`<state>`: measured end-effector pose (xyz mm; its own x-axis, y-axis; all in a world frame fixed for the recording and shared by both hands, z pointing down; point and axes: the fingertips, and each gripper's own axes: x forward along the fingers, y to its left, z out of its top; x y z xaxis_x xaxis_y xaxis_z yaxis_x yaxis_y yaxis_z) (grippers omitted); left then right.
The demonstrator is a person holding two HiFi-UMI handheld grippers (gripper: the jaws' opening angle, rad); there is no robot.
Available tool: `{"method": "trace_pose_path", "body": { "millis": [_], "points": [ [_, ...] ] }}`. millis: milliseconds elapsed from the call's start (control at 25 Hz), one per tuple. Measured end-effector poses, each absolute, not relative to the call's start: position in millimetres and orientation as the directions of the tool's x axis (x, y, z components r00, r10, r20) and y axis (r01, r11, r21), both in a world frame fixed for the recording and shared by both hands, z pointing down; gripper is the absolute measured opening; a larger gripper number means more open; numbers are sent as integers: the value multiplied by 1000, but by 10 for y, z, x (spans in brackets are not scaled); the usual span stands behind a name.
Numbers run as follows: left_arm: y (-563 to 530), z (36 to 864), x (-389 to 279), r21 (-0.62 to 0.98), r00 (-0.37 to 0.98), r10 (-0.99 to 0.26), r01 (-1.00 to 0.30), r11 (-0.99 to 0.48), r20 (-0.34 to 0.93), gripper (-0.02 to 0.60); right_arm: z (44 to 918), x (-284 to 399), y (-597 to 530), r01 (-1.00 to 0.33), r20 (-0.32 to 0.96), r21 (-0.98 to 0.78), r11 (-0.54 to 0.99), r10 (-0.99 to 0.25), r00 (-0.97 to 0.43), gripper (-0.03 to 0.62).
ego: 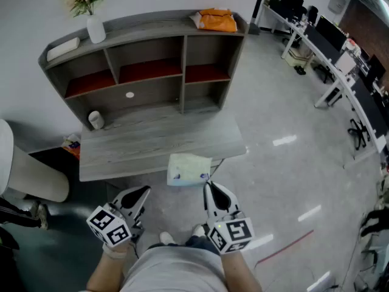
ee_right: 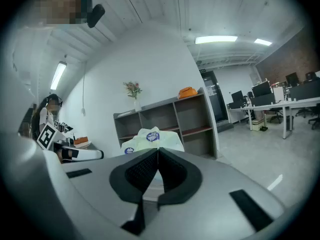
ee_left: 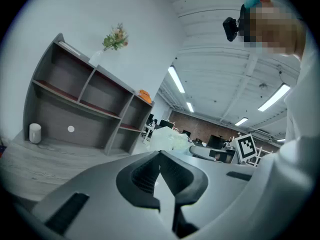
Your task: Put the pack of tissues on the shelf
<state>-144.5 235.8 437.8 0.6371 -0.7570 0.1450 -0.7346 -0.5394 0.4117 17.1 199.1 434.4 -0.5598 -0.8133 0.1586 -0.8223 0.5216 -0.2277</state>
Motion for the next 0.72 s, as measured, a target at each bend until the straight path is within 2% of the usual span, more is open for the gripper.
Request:
{"method": "trace_pose_path", "body": {
  "millis": [560,720],
  "points": [
    [2150,4340,-920,395,652,-740,-731,-557,163,15,4262,695,1855,-818,111,-269,509,-827,-551,20],
    [2075,4336,-673,387,653,-738,-734,-559,172,15,4274,945,1777,-837,121,-233,495,-839,-530,20]
  ]
}}
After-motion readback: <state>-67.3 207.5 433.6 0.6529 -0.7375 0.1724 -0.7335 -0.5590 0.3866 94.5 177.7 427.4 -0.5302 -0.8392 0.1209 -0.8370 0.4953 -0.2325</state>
